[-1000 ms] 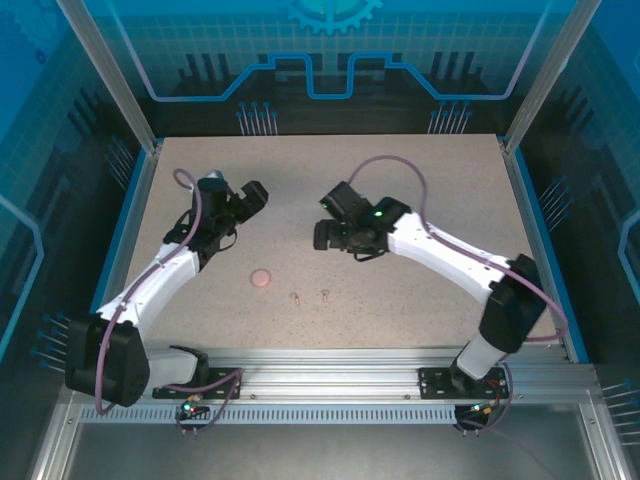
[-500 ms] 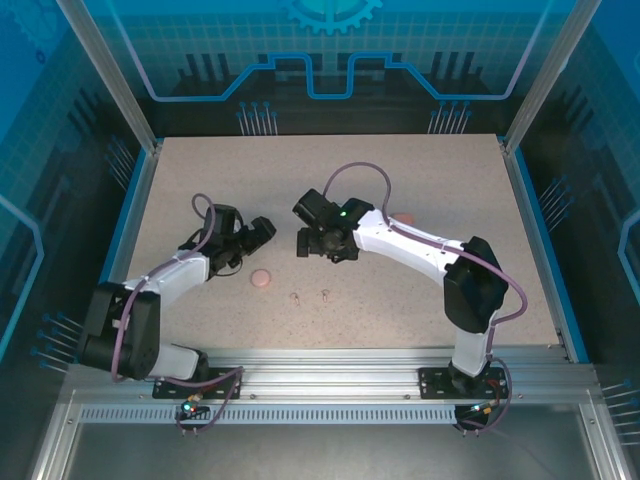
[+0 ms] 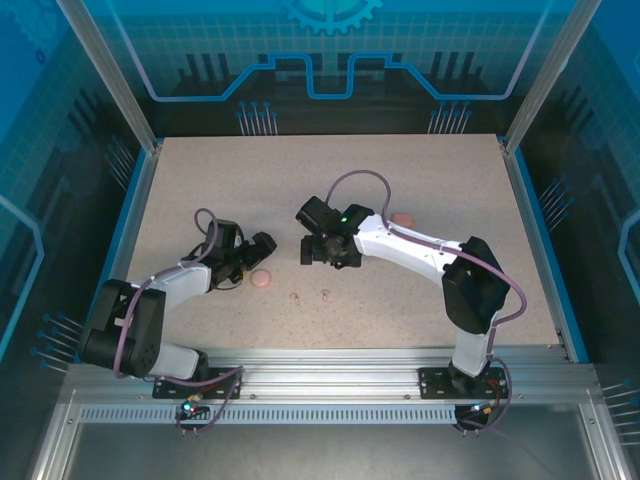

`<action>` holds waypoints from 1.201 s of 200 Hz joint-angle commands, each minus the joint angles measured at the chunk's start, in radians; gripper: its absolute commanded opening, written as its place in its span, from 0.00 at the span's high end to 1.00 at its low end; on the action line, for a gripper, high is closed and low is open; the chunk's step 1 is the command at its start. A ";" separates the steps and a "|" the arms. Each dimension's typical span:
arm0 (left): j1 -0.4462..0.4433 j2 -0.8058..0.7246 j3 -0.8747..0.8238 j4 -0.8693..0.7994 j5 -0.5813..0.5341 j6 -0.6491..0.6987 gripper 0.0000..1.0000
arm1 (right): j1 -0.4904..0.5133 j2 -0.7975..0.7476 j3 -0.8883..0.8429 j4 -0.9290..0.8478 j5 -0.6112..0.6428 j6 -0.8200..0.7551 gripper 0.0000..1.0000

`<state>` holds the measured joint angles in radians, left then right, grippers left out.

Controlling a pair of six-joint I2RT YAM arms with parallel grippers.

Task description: Insert wireless bluetooth earbuds into charging case

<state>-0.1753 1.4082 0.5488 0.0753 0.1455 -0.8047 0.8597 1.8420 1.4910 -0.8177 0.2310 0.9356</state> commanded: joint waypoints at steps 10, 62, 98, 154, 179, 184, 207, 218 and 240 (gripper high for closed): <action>-0.027 -0.042 -0.027 0.046 0.029 -0.040 0.01 | 0.009 -0.040 -0.009 0.002 -0.005 0.011 0.09; -0.068 -0.103 -0.074 0.054 0.014 -0.082 0.01 | 0.010 -0.058 -0.021 -0.002 0.001 0.010 0.09; -0.084 -0.171 -0.099 0.035 0.009 -0.107 0.01 | 0.010 -0.063 -0.022 0.000 -0.001 0.011 0.09; -0.083 -0.316 -0.043 -0.099 -0.075 -0.090 0.01 | 0.034 -0.034 0.016 -0.007 -0.016 0.060 0.10; -0.040 -0.354 0.034 -0.193 -0.144 -0.048 0.01 | 0.069 0.058 0.130 -0.074 -0.018 0.164 0.10; -0.019 -0.351 0.052 -0.208 -0.145 -0.042 0.01 | 0.076 0.084 0.162 -0.093 -0.018 0.192 0.10; 0.078 -0.302 0.137 -0.260 -0.098 -0.005 0.01 | 0.111 0.211 0.320 -0.171 -0.053 0.311 0.11; 0.117 -0.272 0.171 -0.270 -0.067 0.012 0.01 | 0.126 0.274 0.394 -0.198 -0.071 0.355 0.11; 0.175 -0.204 0.221 -0.279 0.011 0.019 0.01 | 0.153 0.380 0.536 -0.256 -0.082 0.400 0.12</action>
<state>-0.0536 1.1374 0.7162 -0.1310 0.0734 -0.8310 0.9794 2.1242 1.9064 -0.9508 0.1761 1.2140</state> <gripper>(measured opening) 0.988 0.885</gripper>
